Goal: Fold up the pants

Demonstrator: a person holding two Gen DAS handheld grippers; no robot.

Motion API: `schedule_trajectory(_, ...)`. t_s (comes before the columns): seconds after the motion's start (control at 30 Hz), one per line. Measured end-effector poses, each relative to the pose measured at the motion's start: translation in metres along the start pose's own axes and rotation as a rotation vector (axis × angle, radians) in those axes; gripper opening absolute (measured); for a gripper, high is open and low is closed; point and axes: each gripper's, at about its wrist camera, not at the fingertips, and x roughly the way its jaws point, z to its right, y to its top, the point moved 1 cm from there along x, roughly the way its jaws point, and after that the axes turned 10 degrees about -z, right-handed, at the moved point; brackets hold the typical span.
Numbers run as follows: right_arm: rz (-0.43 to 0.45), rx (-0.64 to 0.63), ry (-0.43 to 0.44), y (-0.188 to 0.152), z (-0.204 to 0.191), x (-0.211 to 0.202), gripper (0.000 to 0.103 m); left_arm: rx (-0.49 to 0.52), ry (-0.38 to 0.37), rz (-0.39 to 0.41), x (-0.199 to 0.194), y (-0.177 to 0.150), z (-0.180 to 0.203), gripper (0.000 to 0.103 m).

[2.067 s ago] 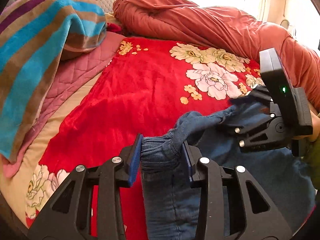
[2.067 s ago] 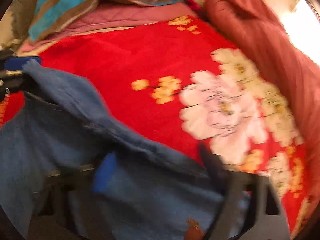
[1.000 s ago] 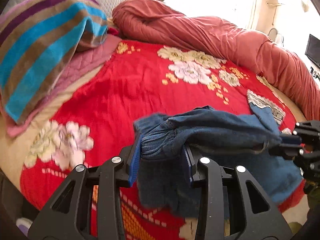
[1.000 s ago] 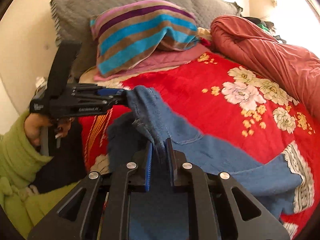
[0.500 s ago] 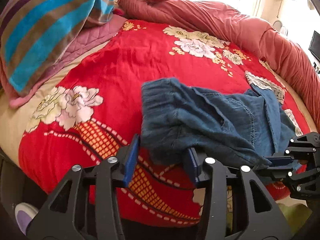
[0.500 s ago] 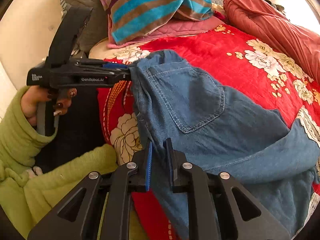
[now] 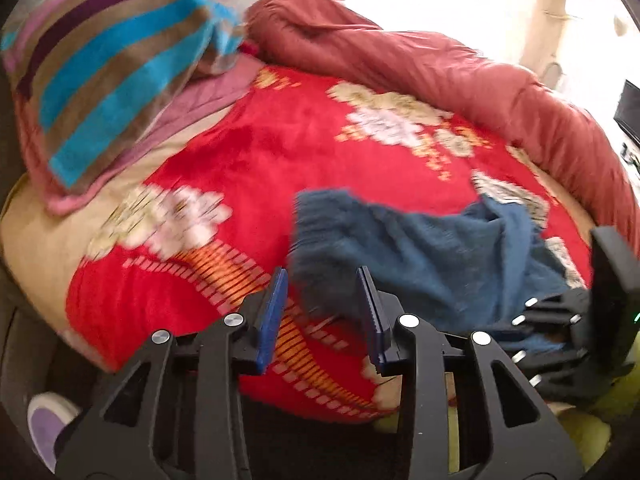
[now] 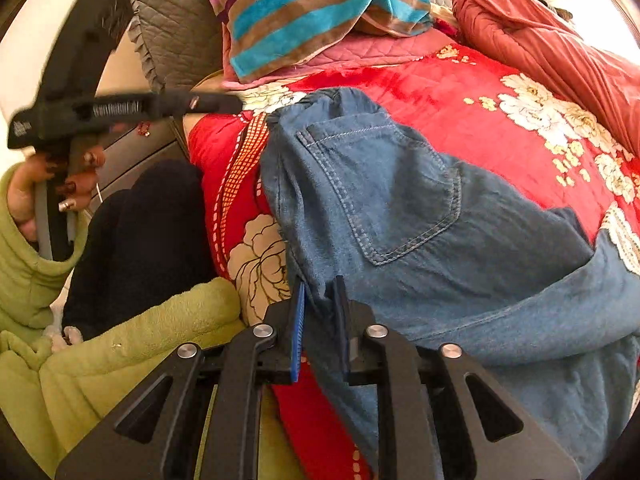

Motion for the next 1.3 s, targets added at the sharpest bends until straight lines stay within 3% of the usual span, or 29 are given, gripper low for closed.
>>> schedule_trajectory(0.1,0.002,0.008,0.009,-0.002,0.001,-0.003,0.016,0.060,-0.041,-0.037,0.020,0.013,0.024,0.028)
schedule_trajectory(0.23,0.043,-0.009,0.053,-0.004,-0.001,-0.028,0.024,0.087,0.018,-0.137,0.061,0.004,0.030,0.028)
schedule_trajectory(0.3,0.120,0.001,0.034,-0.001,0.004,-0.050,0.029,0.076,0.006,-0.138,0.068,-0.004,0.025,0.028)
schedule_trajectory(0.4,0.157,0.039,-0.017,0.005,0.015,-0.057,0.041,0.069,-0.004,-0.127,0.064,-0.006,0.021,0.028)
schedule_trajectory(0.5,0.113,0.091,-0.033,0.009,0.024,-0.038,0.041,0.064,-0.008,-0.122,0.064,-0.010,0.020,0.028)
schedule_trajectory(0.67,-0.069,0.156,-0.039,-0.005,0.028,0.012,0.041,0.063,-0.022,-0.119,0.063,-0.013,0.020,0.028)
schedule_trajectory(0.8,-0.062,0.177,-0.015,-0.006,0.028,0.010,0.041,0.063,-0.026,-0.116,0.064,-0.014,0.019,0.028)
schedule_trajectory(0.93,0.001,0.186,-0.002,-0.006,0.028,-0.013,0.041,0.055,-0.018,-0.122,0.061,-0.013,0.020,0.028)
schedule_trajectory(1.0,0.038,0.193,-0.010,-0.003,0.031,-0.027,0.046,0.052,-0.015,-0.125,0.056,-0.013,0.021,0.033)
schedule_trajectory(1.3,0.173,0.308,-0.140,-0.020,0.076,-0.086,0.056,0.056,0.005,-0.046,0.018,-0.013,0.039,0.045)
